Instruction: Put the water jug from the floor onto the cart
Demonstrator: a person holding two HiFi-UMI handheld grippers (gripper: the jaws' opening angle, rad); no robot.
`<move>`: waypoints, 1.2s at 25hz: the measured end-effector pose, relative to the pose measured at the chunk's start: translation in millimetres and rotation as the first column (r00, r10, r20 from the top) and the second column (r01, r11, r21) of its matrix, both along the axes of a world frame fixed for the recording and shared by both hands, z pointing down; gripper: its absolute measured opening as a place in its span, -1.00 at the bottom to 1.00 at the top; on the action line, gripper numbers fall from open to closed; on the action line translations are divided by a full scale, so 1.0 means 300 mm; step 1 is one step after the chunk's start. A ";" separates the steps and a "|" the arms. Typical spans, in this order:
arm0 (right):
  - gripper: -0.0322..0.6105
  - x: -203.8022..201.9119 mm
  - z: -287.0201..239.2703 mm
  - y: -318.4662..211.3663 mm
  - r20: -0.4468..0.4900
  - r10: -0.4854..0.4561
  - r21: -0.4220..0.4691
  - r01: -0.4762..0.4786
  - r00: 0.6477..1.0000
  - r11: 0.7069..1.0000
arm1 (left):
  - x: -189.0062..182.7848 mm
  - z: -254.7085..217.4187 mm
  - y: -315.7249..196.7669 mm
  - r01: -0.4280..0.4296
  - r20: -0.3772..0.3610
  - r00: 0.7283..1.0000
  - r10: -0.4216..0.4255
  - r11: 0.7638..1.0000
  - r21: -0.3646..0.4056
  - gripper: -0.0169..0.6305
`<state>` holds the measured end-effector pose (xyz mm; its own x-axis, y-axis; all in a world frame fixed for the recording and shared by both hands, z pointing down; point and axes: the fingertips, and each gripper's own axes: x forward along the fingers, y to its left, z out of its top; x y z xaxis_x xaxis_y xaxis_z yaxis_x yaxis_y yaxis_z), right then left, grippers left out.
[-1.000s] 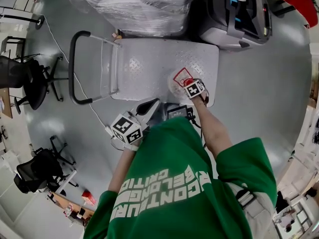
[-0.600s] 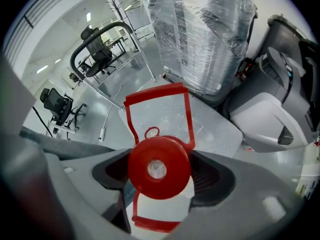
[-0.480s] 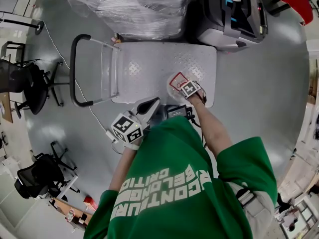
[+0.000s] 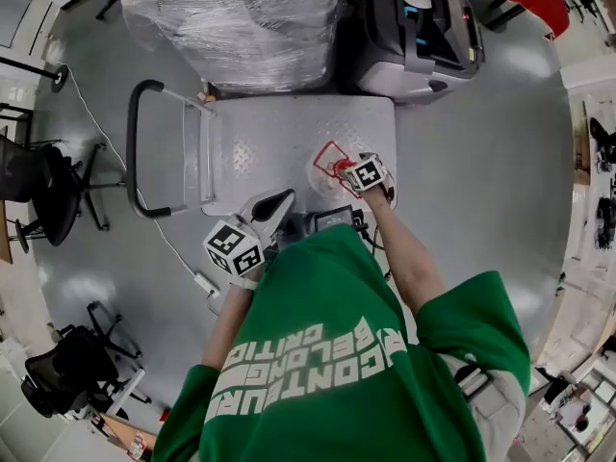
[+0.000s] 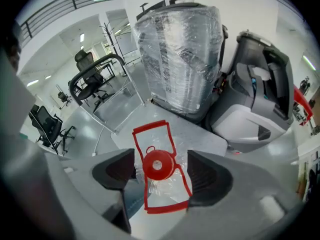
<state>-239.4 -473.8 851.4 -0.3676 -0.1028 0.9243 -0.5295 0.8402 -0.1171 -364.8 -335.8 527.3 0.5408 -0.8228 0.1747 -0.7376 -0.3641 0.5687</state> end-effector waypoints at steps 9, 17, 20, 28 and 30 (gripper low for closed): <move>-0.94 -0.007 -0.357 -0.020 0.132 0.018 0.207 -0.045 0.991 0.977 | -0.014 0.002 0.088 -0.091 -0.027 0.995 0.093 0.994 0.059 -0.92; -0.94 0.026 -0.652 0.200 0.227 -0.022 0.337 -0.057 0.974 0.940 | 0.064 0.058 0.144 -0.267 -0.055 0.961 0.271 0.961 0.072 -0.92; -0.94 0.075 -0.753 0.309 0.254 -0.026 0.379 -0.075 0.967 0.922 | 0.114 0.067 0.144 -0.334 -0.049 0.940 0.338 0.940 0.076 -0.92; -0.94 0.305 -0.874 0.445 0.304 0.060 0.430 -0.193 0.951 0.882 | 0.311 0.049 0.155 -0.462 -0.022 0.885 0.465 0.882 0.091 -0.92; -0.94 0.349 -0.879 0.451 0.322 0.085 0.430 -0.226 0.943 0.874 | 0.360 0.048 0.161 -0.490 -0.006 0.870 0.492 0.867 0.094 -0.92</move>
